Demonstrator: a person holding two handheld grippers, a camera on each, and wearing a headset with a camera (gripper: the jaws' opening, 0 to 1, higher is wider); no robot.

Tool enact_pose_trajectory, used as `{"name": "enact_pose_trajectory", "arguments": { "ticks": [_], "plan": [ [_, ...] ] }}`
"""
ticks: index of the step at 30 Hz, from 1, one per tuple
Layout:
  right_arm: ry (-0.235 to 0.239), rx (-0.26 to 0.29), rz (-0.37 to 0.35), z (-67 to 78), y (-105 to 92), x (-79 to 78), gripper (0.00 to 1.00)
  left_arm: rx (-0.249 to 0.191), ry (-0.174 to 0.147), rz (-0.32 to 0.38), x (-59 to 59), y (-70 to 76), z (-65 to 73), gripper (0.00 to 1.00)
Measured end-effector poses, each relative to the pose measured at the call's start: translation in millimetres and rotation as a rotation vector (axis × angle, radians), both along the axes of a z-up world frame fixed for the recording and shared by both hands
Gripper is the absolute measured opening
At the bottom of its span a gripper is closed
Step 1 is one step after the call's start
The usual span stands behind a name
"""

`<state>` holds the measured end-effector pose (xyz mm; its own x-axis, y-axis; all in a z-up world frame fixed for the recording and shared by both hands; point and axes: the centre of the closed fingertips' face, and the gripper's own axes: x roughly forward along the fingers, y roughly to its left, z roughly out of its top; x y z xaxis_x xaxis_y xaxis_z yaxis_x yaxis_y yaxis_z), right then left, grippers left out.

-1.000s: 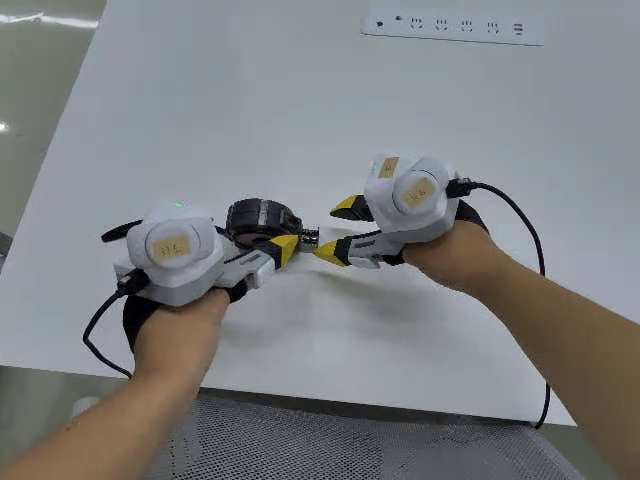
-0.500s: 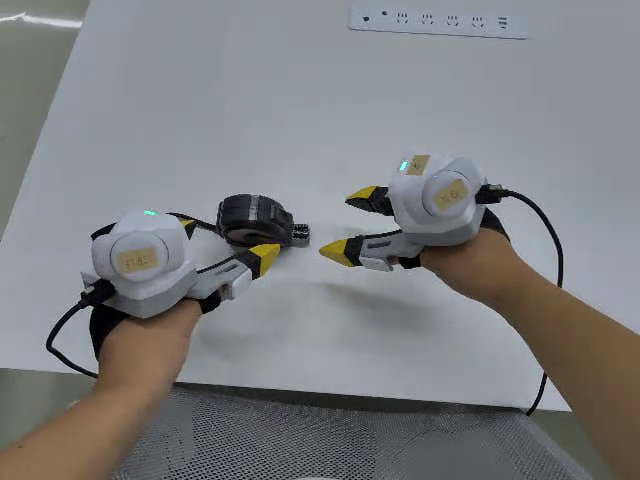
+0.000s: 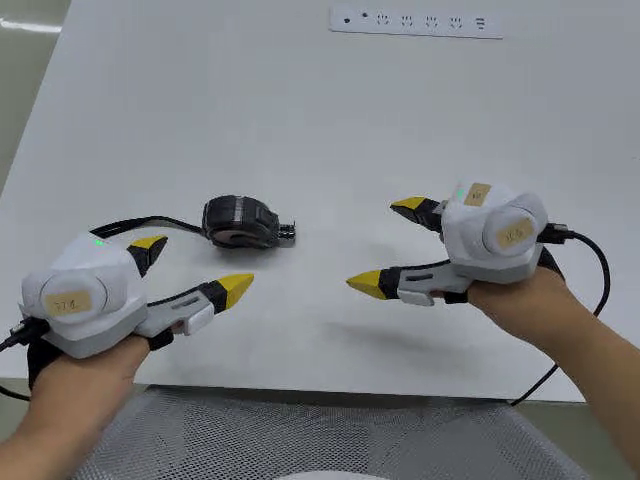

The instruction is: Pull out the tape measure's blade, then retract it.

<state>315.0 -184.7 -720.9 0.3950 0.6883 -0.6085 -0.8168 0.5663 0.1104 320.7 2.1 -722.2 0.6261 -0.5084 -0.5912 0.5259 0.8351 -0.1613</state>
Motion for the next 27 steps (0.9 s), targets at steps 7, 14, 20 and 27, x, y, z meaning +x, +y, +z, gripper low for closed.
{"name": "enact_pose_trajectory", "arguments": {
  "ticks": [7,14,20,27],
  "plan": [
    [-0.017,-0.003,-0.055,3.1,-23.6,-14.2,0.81,-0.014,-0.001,-0.036,-6.8,3.9,6.0,0.76],
    [-0.022,-0.005,-0.089,5.7,-42.0,-28.7,0.88,0.008,-0.007,-0.083,-16.2,10.8,8.8,0.79],
    [-0.021,0.0,-0.117,5.7,-56.1,-42.8,0.94,0.028,-0.017,-0.108,-26.4,16.0,8.6,0.81],
    [-0.027,-0.015,-0.156,6.7,-77.5,-57.7,0.98,0.029,-0.023,-0.109,-32.7,26.8,12.9,0.86]
  ]
}}
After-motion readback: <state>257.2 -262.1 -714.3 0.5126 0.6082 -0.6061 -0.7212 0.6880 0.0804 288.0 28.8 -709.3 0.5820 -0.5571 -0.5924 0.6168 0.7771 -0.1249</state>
